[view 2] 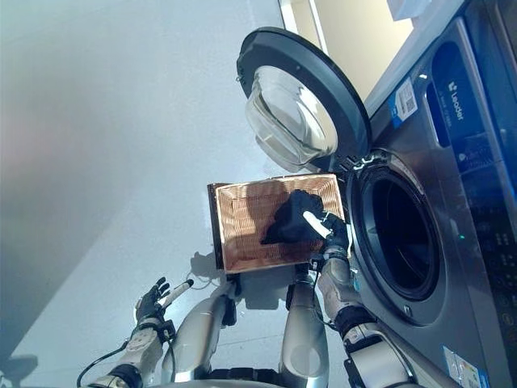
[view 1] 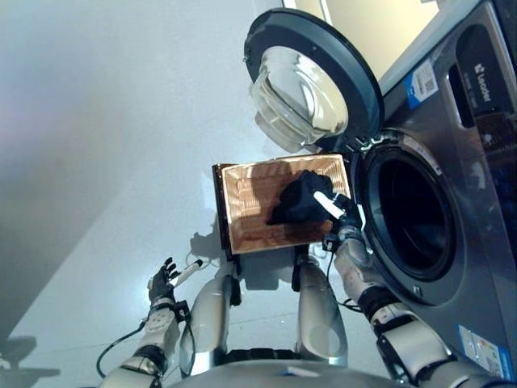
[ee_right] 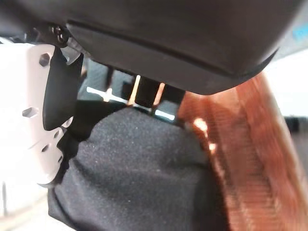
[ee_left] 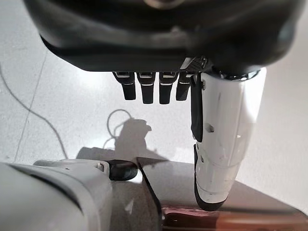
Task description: Pick up the clothes and place them into the washing machine
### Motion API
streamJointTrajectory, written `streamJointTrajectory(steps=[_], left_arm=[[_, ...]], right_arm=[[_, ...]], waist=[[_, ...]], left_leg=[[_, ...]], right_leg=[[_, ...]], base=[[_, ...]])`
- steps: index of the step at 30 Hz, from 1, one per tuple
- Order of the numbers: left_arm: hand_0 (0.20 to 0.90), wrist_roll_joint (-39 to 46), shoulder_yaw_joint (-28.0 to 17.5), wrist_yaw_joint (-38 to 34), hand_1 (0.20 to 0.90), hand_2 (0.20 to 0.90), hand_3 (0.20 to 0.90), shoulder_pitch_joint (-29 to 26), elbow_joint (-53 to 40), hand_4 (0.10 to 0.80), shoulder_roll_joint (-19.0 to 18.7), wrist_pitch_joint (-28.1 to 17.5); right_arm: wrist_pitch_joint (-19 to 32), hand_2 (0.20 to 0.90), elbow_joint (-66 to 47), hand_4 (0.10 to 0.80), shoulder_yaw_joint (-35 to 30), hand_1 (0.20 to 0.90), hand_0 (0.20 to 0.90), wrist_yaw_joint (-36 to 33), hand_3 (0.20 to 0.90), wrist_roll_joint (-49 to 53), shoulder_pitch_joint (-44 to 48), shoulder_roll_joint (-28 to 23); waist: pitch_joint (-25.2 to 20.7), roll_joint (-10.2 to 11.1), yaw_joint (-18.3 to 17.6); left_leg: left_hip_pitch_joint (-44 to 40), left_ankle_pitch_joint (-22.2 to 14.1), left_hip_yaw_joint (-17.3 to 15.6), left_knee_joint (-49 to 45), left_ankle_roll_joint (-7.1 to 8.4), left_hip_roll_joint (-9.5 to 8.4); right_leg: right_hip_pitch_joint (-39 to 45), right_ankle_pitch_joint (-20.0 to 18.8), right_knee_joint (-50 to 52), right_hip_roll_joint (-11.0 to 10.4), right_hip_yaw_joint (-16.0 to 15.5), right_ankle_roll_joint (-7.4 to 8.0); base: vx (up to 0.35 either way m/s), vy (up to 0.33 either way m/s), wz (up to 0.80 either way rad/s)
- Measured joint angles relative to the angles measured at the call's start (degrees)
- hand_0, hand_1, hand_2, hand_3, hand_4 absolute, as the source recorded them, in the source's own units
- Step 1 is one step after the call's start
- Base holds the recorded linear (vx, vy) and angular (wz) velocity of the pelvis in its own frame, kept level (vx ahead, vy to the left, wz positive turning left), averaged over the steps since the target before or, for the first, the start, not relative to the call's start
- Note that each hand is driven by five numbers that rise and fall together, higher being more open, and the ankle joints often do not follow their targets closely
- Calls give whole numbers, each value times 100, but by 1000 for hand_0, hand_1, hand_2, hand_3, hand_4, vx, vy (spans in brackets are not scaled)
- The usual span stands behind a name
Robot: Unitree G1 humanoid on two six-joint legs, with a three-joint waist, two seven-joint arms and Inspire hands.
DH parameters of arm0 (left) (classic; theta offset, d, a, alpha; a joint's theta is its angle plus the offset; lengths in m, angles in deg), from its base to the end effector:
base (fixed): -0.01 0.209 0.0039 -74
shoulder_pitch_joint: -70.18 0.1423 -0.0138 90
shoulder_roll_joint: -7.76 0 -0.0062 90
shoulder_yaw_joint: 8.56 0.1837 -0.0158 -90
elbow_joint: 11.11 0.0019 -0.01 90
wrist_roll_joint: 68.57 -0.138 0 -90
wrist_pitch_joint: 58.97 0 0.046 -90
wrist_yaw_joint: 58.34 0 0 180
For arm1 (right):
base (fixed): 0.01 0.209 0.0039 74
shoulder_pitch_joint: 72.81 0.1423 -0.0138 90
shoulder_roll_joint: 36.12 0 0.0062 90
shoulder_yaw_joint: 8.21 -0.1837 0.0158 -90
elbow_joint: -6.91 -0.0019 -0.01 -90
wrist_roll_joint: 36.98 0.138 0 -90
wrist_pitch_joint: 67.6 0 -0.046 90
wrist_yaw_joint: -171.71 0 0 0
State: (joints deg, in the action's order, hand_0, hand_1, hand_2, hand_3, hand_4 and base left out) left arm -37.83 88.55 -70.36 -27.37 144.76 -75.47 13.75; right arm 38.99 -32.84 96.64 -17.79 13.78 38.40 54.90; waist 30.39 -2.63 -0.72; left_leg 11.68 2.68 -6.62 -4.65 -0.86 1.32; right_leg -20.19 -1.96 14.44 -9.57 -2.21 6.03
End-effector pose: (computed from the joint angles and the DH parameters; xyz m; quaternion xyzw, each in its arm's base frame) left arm 0.1427 0.1960 -0.0943 -0.0672 0.3502 0.2265 0.9064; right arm 0.2472 -0.1901 -0.0157 0.2015 0.1465 -0.1554 0.9559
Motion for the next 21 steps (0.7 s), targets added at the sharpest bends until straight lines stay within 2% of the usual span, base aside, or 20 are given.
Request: streamJointTrajectory(steps=[4, 10, 13, 15, 21], left_arm=[[900, 80, -151, 149, 900, 900, 900, 68, 0, 800, 1, 77], [900, 95, -265, 245, 900, 900, 900, 178, 5, 800, -3, 91], [900, 74, -434, 296, 900, 900, 900, 292, 41, 800, -2, 94], [900, -20, -449, 298, 900, 900, 900, 397, 52, 800, -17, 89], [900, -427, -379, 351, 900, 900, 900, 659, -19, 800, -14, 78]], right_arm=[[-2, 200, -306, 300, -205, 200, 200, 480, 200, 641, -379, 10], [-43, 200, -1152, 300, -351, 200, 200, 717, 200, 741, -1137, -191], [-38, 200, -1679, 300, -313, 200, 200, 846, 200, 351, -1482, -513], [-47, 200, -1872, 300, -312, 200, 200, 855, 200, 98, -1670, -702], [-82, 200, -2028, 300, -298, 200, 200, 978, 200, -658, -1943, -1007]], waist=[[-83, 74, -4], [-370, 205, -34], [-495, 271, -32], [-693, 317, -39], [-1229, 395, -56]], left_leg=[[-223, -10, -58, 93, 9, 4], [-238, -28, -82, 102, 35, 17], [-403, -15, -122, 142, 16, 52], [-507, -58, -149, 208, 75, 87], [-765, -51, -184, 389, 81, 111]], right_leg=[[183, -1, -85, 8, 14, 8], [189, 0, -97, 20, 20, 10], [398, -69, -275, 53, 17, 50], [506, -58, -383, 77, 6, 64], [770, -127, -637, 94, -49, 87]], base=[[51, -5, -7], [65, -9, -2], [67, -17, -9], [92, -27, -12], [88, -17, -6]])
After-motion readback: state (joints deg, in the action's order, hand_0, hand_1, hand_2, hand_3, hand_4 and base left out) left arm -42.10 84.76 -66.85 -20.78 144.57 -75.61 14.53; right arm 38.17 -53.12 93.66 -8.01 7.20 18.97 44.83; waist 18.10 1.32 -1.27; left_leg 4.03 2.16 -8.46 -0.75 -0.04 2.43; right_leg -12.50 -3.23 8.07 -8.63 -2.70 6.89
